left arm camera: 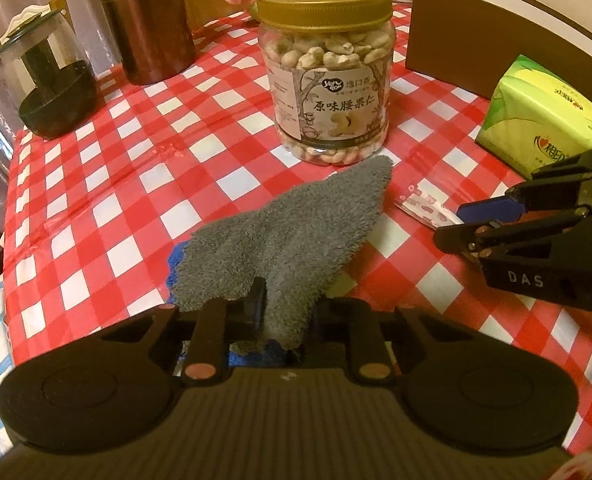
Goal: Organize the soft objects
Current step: 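Grasp the red-white bandage strip with the right tool while the left tool holds the towel, then carry the grey towel and the bandage strip up over the brown box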
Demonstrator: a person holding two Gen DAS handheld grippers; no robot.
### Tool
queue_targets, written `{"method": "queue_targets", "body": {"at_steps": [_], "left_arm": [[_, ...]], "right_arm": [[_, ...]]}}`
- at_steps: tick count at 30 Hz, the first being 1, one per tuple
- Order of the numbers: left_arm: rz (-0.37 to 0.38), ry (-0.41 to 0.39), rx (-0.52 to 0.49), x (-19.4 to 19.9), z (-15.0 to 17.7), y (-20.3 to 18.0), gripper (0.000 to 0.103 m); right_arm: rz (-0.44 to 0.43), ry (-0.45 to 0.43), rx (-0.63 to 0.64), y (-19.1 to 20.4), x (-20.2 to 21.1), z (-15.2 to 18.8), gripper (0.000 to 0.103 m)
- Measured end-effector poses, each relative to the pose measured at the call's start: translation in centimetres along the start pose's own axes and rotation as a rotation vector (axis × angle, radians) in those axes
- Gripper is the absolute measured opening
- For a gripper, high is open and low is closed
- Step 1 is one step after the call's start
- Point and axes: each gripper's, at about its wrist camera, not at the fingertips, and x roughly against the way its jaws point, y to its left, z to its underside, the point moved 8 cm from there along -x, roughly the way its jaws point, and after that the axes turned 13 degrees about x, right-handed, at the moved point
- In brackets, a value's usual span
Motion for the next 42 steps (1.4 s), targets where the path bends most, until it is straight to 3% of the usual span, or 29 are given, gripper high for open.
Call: {"method": "queue_targets", "body": {"at_steps": [21, 42], "left_arm": [[0.038, -0.008, -0.018, 2.7, 1.8, -0.5, 0.017], [0.228, -0.024, -0.13, 7.0, 2.7, -4.7, 0.016]], "right_arm": [[-0.022, -0.045, -0.109, 0.2, 4.9, 1.6, 0.021], [0.077, -0.078, -0.281, -0.7, 12.2, 5.6, 0.021]]}}
